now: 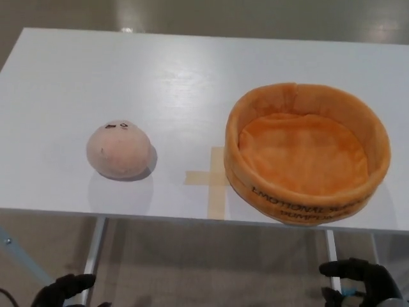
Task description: Use the left hand to pick up the pink round toy on the left and place it inside the orange plate on the desk.
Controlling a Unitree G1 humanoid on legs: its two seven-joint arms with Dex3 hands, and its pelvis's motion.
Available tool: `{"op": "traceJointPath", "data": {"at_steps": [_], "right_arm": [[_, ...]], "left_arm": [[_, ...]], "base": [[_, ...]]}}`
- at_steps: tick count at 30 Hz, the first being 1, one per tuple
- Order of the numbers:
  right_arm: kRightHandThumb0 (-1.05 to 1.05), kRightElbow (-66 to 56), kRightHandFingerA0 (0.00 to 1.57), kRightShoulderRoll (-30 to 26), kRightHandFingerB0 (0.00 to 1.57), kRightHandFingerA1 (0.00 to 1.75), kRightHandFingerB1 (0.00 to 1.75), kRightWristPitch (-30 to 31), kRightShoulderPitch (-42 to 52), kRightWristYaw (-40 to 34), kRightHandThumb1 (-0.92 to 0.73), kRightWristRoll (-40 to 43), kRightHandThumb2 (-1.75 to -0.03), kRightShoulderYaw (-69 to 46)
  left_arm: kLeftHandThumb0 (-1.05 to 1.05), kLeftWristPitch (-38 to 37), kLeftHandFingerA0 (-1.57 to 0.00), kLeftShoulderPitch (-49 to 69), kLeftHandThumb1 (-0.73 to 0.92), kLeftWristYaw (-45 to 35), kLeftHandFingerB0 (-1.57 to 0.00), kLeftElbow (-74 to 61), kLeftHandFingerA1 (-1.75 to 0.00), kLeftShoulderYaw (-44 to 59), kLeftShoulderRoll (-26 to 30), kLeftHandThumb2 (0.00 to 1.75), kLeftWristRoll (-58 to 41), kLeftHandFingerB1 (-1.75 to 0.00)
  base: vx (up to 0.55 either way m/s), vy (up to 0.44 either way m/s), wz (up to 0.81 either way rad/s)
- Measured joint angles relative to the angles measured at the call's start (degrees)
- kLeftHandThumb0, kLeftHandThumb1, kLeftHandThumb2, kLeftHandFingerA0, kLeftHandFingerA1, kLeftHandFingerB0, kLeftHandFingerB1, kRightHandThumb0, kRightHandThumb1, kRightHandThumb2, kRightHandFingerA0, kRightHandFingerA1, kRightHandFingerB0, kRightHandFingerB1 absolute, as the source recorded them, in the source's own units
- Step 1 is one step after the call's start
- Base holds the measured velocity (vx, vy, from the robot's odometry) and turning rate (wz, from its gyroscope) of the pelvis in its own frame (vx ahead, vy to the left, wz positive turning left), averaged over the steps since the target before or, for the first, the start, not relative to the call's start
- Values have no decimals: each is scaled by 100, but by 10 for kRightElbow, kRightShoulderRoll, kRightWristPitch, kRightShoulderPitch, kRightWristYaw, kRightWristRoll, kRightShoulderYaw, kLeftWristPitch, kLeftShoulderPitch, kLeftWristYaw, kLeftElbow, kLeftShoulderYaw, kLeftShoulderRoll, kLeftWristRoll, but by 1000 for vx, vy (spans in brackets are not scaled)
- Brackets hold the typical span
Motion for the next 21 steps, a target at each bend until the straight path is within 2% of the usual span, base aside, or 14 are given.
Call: {"op": "traceJointPath", "data": {"at_steps": [7,8,9,10,11,12,13,21], "right_arm": [[-13,14,66,0,55,93,75,-13,0,-2,-60,0,-57,0],[-14,14,68,0,55,93,75,-14,0,-2,-60,0,-58,-1],[-14,15,68,0,55,93,75,-16,0,-2,-60,0,-58,-2],[-14,16,68,0,55,93,75,-18,0,-2,-60,0,-58,-2],[-14,16,69,0,55,94,75,-19,0,-2,-60,0,-58,-2],[-14,17,69,0,55,94,75,-20,0,-2,-60,0,-58,-2],[-15,17,69,0,56,94,76,-21,0,-2,-60,0,-58,-2],[-15,18,68,1,55,94,75,-28,1,-3,-61,0,-57,-4]], "left_arm": [[-29,-24,-37,-3,60,-5,-40,17,-41,0,0,58,0,-34],[-35,-25,-32,-3,53,-5,-33,19,-48,0,0,71,0,-41],[-28,-28,-33,-3,61,-6,-37,21,-40,1,0,58,0,-33],[-28,-30,-33,-3,61,-7,-37,22,-40,3,0,58,-1,-33],[-35,-30,-30,-3,53,-8,-31,23,-47,4,0,71,-1,-40],[-35,-31,-30,-3,53,-9,-31,24,-47,5,0,71,-1,-40],[-30,-32,-30,-3,61,-10,-34,24,-38,6,0,58,-1,-32],[-33,-44,-23,7,60,-35,-28,18,-36,11,10,58,-2,-30]], "base": [[0,0,0],[0,0,0],[0,0,0],[0,0,0],[0,0,0],[0,0,0],[0,0,0],[0,0,0]]}}
